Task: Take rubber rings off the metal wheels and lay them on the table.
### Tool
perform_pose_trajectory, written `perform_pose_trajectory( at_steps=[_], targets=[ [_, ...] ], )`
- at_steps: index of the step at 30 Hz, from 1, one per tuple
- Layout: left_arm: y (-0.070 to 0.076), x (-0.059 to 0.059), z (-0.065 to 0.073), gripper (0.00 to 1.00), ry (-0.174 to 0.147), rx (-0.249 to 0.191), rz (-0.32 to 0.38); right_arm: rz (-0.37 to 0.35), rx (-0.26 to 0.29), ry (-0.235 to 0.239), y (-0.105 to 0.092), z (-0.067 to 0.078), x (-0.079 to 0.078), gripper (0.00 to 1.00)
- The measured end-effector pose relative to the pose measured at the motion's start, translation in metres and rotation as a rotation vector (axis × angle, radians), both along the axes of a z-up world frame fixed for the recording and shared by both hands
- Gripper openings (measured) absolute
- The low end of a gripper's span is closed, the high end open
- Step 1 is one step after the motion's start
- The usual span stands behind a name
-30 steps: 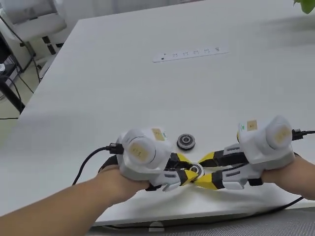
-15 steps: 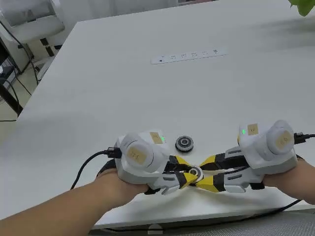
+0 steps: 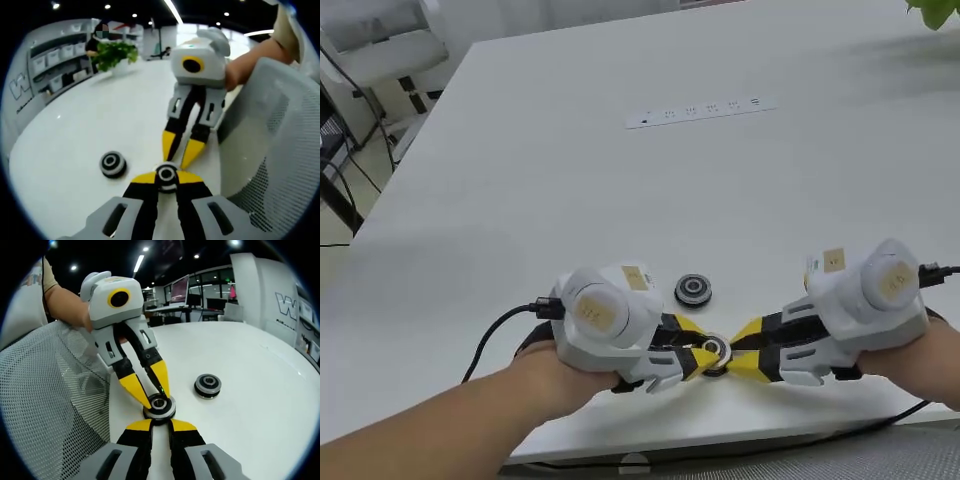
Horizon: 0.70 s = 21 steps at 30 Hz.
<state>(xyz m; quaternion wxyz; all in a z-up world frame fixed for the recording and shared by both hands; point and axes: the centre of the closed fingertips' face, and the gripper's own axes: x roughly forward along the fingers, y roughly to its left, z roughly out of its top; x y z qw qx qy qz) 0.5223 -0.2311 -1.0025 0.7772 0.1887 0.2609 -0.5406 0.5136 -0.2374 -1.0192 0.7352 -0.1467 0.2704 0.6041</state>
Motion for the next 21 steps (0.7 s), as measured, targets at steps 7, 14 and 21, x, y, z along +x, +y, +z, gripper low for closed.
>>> perform_pose_trajectory(
  at_steps=[7, 14, 21],
  targets=[
    [0.0003, 0.0002, -0.0004, 0.13, -0.004, 0.002, -0.001, -0.033, -0.004, 0.026, -0.0016, -0.001, 0.0026, 0.01],
    [0.0006, 0.0005, -0.0008, 0.13, -0.007, 0.008, 0.001, -0.075, 0.003, 0.066, -0.0033, -0.0004, 0.0041, 0.0],
    [0.0006, 0.0007, -0.001, 0.13, -0.015, 0.017, 0.001, -0.147, 0.049, 0.137, -0.0065, 0.0036, 0.0072, 0.0]
  ],
)
